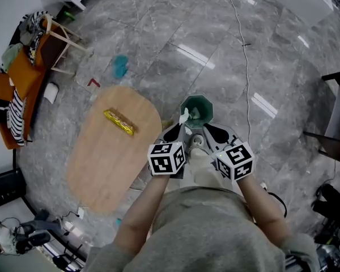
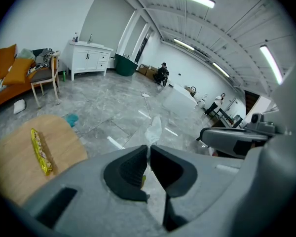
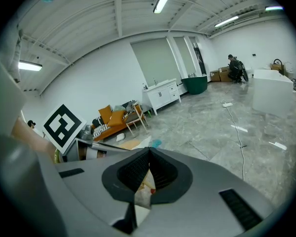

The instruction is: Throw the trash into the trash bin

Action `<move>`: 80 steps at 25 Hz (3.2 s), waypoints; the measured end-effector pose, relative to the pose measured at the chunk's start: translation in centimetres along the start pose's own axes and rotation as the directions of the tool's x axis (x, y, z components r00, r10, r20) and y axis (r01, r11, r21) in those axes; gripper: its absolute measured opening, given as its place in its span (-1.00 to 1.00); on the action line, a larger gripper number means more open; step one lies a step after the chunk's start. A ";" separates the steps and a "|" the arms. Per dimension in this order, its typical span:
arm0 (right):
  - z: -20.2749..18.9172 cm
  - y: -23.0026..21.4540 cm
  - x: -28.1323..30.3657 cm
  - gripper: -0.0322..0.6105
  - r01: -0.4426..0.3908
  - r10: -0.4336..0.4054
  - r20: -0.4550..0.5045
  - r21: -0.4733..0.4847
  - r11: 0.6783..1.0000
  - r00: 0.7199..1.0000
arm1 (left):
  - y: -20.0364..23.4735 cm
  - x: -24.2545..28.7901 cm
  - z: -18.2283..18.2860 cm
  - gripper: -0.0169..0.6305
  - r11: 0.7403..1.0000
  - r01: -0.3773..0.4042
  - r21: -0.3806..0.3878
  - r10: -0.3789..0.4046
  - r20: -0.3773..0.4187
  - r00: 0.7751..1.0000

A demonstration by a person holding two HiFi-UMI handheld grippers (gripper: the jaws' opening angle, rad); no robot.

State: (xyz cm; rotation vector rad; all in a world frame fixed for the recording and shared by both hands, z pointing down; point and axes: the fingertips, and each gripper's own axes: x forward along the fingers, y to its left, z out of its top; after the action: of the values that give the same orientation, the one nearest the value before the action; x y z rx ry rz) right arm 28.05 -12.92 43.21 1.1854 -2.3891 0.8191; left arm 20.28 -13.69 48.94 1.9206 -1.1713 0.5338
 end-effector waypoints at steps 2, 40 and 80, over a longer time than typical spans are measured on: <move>-0.7 -0.3 0.3 -0.87 0.004 -0.004 -0.008 0.012 1.000 1.000 | 0.2 0.4 -0.3 -0.85 1.000 -0.003 -0.003 0.003 -0.006 1.000; -13.4 -7.0 9.8 -0.87 0.142 -0.130 -0.072 0.191 0.971 0.989 | 7.4 16.6 -9.9 -0.85 0.999 0.049 -0.002 -0.049 -0.166 0.985; -17.5 -7.9 12.4 -0.87 0.170 -0.154 -0.082 0.237 0.957 0.985 | 8.7 20.0 -12.3 -0.24 0.992 0.122 -0.042 -0.127 -0.157 0.979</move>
State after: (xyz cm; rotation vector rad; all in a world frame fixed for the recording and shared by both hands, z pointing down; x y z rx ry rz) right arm 28.02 -13.11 66.04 1.4044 -2.1525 1.1005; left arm 22.89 -16.60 73.65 1.8722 -0.9461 0.5856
